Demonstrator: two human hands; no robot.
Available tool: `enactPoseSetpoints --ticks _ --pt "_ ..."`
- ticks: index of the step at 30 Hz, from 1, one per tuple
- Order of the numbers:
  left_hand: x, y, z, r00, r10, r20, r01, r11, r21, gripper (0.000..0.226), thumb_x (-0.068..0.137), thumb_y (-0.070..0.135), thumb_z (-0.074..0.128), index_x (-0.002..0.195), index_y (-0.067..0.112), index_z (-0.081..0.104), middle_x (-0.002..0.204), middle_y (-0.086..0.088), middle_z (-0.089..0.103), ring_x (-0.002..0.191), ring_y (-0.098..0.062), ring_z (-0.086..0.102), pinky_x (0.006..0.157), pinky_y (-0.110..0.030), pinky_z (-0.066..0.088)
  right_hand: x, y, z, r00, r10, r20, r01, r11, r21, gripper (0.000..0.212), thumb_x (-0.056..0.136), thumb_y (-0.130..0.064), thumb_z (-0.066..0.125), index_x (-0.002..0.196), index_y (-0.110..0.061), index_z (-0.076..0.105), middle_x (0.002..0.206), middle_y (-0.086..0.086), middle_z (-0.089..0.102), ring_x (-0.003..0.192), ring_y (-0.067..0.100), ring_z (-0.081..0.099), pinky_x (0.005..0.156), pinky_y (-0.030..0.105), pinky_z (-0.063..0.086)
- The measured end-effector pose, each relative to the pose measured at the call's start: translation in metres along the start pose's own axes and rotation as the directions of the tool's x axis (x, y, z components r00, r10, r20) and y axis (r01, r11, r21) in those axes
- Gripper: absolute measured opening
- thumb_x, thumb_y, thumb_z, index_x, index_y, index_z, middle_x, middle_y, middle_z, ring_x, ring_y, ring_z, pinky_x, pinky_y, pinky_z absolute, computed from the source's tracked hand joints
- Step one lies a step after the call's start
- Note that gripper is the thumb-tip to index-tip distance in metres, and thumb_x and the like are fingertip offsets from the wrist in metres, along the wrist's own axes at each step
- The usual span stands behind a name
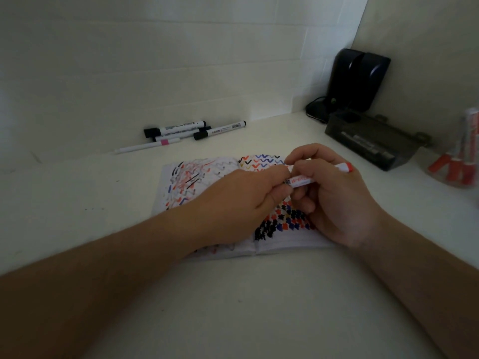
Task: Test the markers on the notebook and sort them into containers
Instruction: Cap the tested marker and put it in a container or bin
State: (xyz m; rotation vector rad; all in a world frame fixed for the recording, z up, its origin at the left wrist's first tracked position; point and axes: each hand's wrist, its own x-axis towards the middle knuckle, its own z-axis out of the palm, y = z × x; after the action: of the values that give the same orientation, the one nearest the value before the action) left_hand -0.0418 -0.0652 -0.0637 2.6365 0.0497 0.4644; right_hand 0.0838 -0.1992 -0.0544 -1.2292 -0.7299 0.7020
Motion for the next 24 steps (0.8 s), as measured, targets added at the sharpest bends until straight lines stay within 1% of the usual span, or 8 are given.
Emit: enactPoseSetpoints --ticks 5,9,11,13,15,18,20,24 --pt "-0.001 -0.001 -0.007 0.997 -0.065 0.037 0.069 0.99 -0.125 0.035 0.106 0.051 0.036 0.14 0.054 0.045 0.07 0.007 0.061 0.059 -0.006 0.056 0.059 -0.023 0.047 -0.001 -0.003 -0.002 0.996 -0.076 0.04 0.078 0.996 -0.037 0.024 0.094 -0.004 0.051 0.086 -0.015 0.072 0.062 0.013 0.052 0.052 0.019 0.043 0.044 0.027 0.03" --pt "-0.003 0.001 -0.013 0.981 -0.113 0.157 0.138 0.978 -0.156 0.027 0.103 0.06 0.036 0.126 0.046 0.038 0.076 0.008 0.062 0.061 -0.004 0.054 0.06 -0.028 0.045 0.0 -0.017 -0.022 0.987 0.036 0.154 -0.021 0.995 -0.095 0.021 0.1 -0.023 0.056 0.095 -0.013 0.074 0.066 0.012 0.059 0.053 0.021 0.051 0.053 0.028 0.041" --pt "-0.005 -0.004 -0.016 0.962 -0.162 0.221 0.201 0.966 -0.164 0.027 0.101 0.055 0.049 0.121 0.043 0.036 0.074 0.01 0.057 0.059 -0.004 0.048 0.061 -0.028 0.043 -0.001 -0.036 -0.038 0.982 0.104 0.157 -0.102 0.995 -0.022 0.032 0.089 -0.045 0.068 0.083 -0.015 0.076 0.065 0.007 0.064 0.056 0.018 0.059 0.061 0.029 0.049" --pt "-0.006 -0.009 -0.022 0.946 -0.164 0.278 0.198 0.976 -0.096 0.031 0.093 0.05 0.064 0.115 0.048 0.042 0.077 0.011 0.055 0.061 -0.003 0.047 0.063 -0.028 0.044 -0.005 -0.054 -0.049 0.98 0.097 0.175 -0.102 0.995 0.02 0.048 0.068 -0.062 0.082 0.074 -0.015 0.074 0.061 0.007 0.063 0.055 0.018 0.058 0.057 0.026 0.05" --pt "-0.006 -0.01 -0.024 0.938 -0.14 0.317 0.155 0.988 -0.02 0.027 0.088 0.053 0.071 0.109 0.05 0.054 0.084 0.011 0.059 0.069 -0.003 0.053 0.064 -0.026 0.043 -0.01 -0.059 -0.047 0.971 0.071 0.228 -0.06 0.997 -0.056 0.048 0.063 -0.053 0.091 0.07 -0.012 0.067 0.058 0.011 0.055 0.05 0.02 0.049 0.048 0.023 0.042" --pt "-0.002 -0.007 -0.021 0.94 -0.124 0.319 0.117 0.992 0.041 0.025 0.086 0.056 0.072 0.107 0.047 0.062 0.084 0.012 0.059 0.073 -0.001 0.055 0.064 -0.024 0.041 -0.021 -0.042 -0.034 0.959 0.069 0.275 0.009 0.962 -0.274 0.032 0.064 -0.019 0.087 0.064 -0.008 0.058 0.053 0.012 0.047 0.044 0.018 0.037 0.043 0.021 0.03" --pt "0.0 -0.004 -0.017 0.945 -0.128 0.301 0.108 0.991 0.081 0.023 0.087 0.056 0.069 0.107 0.048 0.062 0.082 0.016 0.058 0.072 0.001 0.054 0.063 -0.023 0.038 -0.03 -0.026 -0.023 0.966 0.069 0.249 0.039 0.914 -0.404 0.022 0.065 -0.016 0.079 0.063 -0.01 0.058 0.053 0.01 0.05 0.046 0.018 0.041 0.046 0.024 0.031" --pt "0.002 -0.004 -0.011 0.96 -0.125 0.251 0.096 0.988 0.123 0.014 0.09 0.054 0.065 0.102 0.049 0.061 0.079 0.018 0.057 0.073 0.003 0.053 0.063 -0.023 0.036 -0.039 -0.01 -0.015 0.987 0.038 0.154 0.039 0.884 -0.466 0.014 0.074 -0.009 0.074 0.066 -0.011 0.063 0.059 0.013 0.059 0.049 0.021 0.05 0.049 0.031 0.037"
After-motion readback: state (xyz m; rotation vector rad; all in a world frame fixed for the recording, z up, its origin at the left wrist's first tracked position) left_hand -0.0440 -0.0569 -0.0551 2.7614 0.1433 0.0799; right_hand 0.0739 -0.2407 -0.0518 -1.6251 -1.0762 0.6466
